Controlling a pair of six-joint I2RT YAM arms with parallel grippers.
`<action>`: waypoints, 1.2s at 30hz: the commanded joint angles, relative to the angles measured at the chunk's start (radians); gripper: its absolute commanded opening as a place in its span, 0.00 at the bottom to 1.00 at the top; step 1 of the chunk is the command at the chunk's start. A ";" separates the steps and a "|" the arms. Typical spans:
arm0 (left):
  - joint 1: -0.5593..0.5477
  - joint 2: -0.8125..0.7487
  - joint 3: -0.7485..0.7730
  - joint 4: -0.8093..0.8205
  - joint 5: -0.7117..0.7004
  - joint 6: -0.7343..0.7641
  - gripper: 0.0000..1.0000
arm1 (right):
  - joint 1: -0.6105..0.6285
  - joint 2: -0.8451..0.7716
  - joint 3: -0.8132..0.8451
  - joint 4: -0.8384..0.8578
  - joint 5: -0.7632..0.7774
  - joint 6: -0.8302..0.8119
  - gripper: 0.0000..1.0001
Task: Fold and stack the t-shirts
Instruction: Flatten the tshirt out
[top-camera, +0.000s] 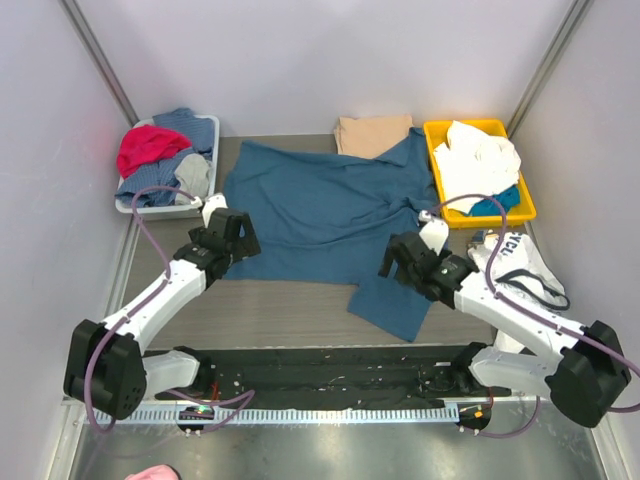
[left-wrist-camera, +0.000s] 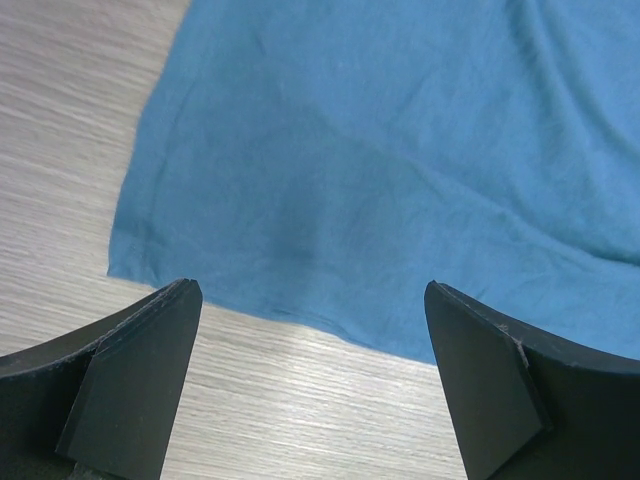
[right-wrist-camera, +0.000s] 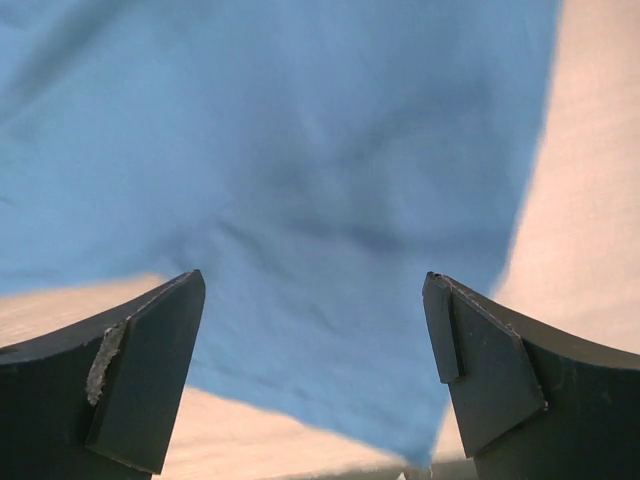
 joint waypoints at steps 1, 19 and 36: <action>-0.003 0.014 0.047 -0.024 0.025 -0.024 1.00 | 0.069 -0.086 -0.103 -0.157 0.095 0.321 1.00; -0.002 -0.060 0.031 -0.058 0.003 -0.003 1.00 | 0.435 -0.121 -0.186 -0.458 0.195 0.927 0.92; -0.003 -0.049 0.031 -0.063 0.011 0.000 1.00 | 0.505 -0.146 -0.297 -0.434 0.169 1.085 0.74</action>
